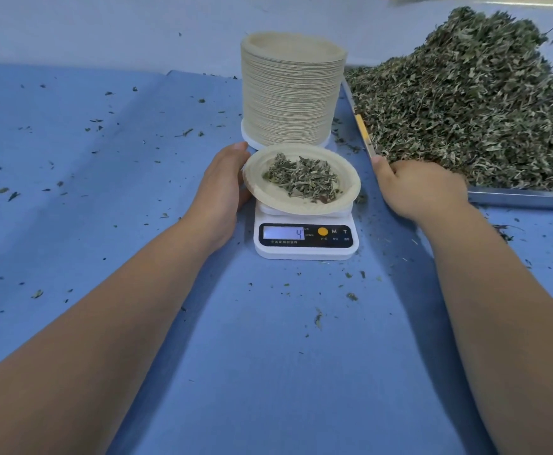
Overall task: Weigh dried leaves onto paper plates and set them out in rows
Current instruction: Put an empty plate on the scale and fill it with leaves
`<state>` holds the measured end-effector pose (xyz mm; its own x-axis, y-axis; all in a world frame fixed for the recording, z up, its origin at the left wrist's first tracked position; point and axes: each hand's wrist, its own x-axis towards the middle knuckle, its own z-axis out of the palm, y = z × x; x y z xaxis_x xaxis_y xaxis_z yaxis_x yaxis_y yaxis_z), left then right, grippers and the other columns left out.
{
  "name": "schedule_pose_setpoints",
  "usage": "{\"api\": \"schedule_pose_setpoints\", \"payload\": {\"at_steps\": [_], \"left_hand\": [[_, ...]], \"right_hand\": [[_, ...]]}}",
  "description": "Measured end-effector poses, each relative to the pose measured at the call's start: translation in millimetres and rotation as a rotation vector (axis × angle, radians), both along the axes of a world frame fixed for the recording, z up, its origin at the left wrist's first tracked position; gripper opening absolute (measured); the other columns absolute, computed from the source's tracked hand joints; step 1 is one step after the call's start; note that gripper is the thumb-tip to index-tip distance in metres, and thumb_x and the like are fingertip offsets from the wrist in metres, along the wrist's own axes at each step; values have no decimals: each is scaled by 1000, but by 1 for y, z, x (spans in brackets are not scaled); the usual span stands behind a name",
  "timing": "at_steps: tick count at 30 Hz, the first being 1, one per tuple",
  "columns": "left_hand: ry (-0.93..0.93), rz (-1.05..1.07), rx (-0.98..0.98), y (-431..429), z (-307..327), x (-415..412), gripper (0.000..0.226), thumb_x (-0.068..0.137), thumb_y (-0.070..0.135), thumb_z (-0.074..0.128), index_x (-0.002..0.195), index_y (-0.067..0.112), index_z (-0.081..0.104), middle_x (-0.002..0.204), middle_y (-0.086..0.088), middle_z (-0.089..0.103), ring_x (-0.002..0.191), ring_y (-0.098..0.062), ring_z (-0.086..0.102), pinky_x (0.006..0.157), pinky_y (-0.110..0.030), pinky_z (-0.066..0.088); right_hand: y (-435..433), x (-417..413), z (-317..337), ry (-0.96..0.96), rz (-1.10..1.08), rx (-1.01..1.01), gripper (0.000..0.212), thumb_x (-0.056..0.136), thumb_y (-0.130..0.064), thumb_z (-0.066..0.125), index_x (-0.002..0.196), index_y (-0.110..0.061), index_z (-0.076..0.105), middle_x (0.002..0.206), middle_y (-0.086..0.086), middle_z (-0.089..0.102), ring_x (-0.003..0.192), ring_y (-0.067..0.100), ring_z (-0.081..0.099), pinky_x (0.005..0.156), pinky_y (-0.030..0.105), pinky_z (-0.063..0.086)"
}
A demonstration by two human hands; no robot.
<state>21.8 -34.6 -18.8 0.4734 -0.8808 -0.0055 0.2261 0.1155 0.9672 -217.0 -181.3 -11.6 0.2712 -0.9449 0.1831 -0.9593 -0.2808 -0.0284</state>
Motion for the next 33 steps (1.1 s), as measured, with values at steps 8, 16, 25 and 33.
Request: {"api": "schedule_pose_setpoints", "payload": {"at_steps": [8, 16, 25, 33], "left_hand": [[-37, 10, 19, 0, -2, 1, 19, 100, 31, 46, 83, 30, 55, 87, 12, 63, 95, -13, 64, 80, -23, 58], [-23, 18, -1, -3, -4, 4, 24, 82, 43, 51, 98, 31, 63, 97, 15, 72, 99, -9, 71, 76, -20, 57], [67, 61, 40, -6, -7, 9, 46, 107, 36, 48, 150, 19, 49, 148, 1, 54, 129, -15, 60, 93, -26, 53], [27, 68, 36, -9, -9, 10, 35, 106, 35, 46, 137, 24, 56, 124, 8, 65, 114, -10, 68, 77, -19, 55]], "right_hand": [[3, 2, 0, -117, 98, -57, 62, 104, -58, 26, 69, -15, 54, 68, 8, 57, 59, 26, 50, 57, 31, 38], [-1, 2, -1, -213, 105, -98, 62, 104, -54, 31, 62, -12, 46, 59, 8, 50, 55, 28, 48, 51, 29, 30], [-53, 31, 21, -183, 46, 373, 82, 99, -73, 18, 152, -16, 43, 154, 16, 43, 137, 38, 42, 108, 47, 35], [-49, 29, 26, 8, 47, 343, 93, 96, -77, 18, 137, -2, 56, 135, 23, 57, 117, 38, 57, 92, 43, 42]]}}
